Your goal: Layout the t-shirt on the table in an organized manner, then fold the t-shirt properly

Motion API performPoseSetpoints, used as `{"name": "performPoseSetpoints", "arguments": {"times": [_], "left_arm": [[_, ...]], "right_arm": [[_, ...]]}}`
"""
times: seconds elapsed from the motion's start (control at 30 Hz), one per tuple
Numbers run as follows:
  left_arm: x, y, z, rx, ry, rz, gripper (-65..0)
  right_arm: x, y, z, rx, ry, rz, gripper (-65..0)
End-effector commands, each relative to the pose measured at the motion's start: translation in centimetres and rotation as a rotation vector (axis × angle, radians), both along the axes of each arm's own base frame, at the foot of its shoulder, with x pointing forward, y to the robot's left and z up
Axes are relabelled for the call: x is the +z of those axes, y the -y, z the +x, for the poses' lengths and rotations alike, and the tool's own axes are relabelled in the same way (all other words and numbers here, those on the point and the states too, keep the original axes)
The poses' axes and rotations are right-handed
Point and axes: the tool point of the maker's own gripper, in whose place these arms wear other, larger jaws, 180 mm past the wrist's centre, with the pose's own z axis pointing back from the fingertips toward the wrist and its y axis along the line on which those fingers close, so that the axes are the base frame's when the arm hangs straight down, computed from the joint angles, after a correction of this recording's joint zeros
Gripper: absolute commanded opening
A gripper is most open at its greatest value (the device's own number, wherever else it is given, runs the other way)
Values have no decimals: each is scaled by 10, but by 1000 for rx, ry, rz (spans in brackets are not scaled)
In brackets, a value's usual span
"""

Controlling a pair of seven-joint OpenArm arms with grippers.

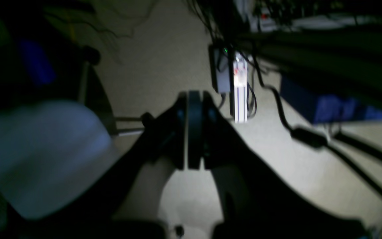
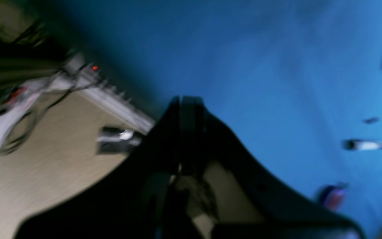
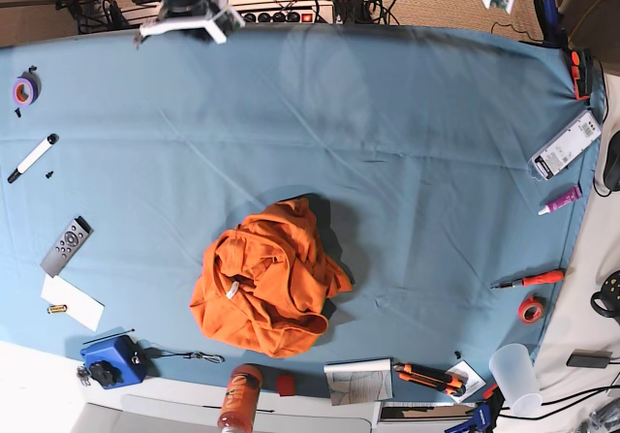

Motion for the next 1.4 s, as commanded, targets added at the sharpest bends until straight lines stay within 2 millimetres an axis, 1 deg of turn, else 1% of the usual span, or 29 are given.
{"name": "performPoseSetpoints", "arguments": {"times": [0.0,0.1,0.23,0.33,0.4,0.47,0.53,0.6,0.67,0.73,0.77,0.8,0.87,0.97,1.07,1.13,1.17,1.27,1.33,1.37], "left_arm": [[6,0,8,-2,47,0,-650],[12,2,36,-4,146,-7,-650],[20,2,70,-5,247,-9,-650],[32,7,101,-36,364,-26,-650],[44,16,119,-82,453,-50,-593],[54,28,133,-156,520,-83,-524],[61,41,141,-235,564,-117,-467],[69,50,148,-285,612,-142,-428],[76,53,156,-299,653,-150,-411],[82,53,163,-300,685,-150,-409],[84,53,165,-300,695,-150,-409],[85,53,168,-301,705,-148,-409],[88,53,174,-302,721,-145,-409],[89,52,181,-301,738,-143,-400],[89,50,192,-298,756,-139,-335],[91,49,199,-297,772,-137,-286],[92,49,201,-296,778,-136,-272],[94,49,204,-297,788,-135,-270],[94,49,204,-296,788,-136,-270],[94,49,204,-297,789,-136,-270]], "right_arm": [[11,1,11,10,56,-13,-650],[24,6,33,23,149,-68,-650],[39,11,55,33,247,-122,-650],[52,14,71,39,318,-161,-650],[60,17,80,38,359,-185,-650],[65,18,86,31,387,-194,-650],[66,19,87,25,392,-194,-650],[66,19,87,18,391,-191,-642],[67,20,87,9,396,-191,-552],[68,21,88,6,403,-196,-453],[69,21,88,9,410,-197,-417],[71,19,90,20,426,-195,-400],[78,16,93,14,472,-168,-400],[86,19,104,-47,514,-118,-400],[89,10,122,-71,508,-1,-400],[98,3,136,-54,531,42,-400],[104,0,142,-37,551,51,-400],[123,-8,160,-2,622,79,-400],[130,-15,171,19,638,116,-400],[129,-17,178,31,639,120,-400]]}}
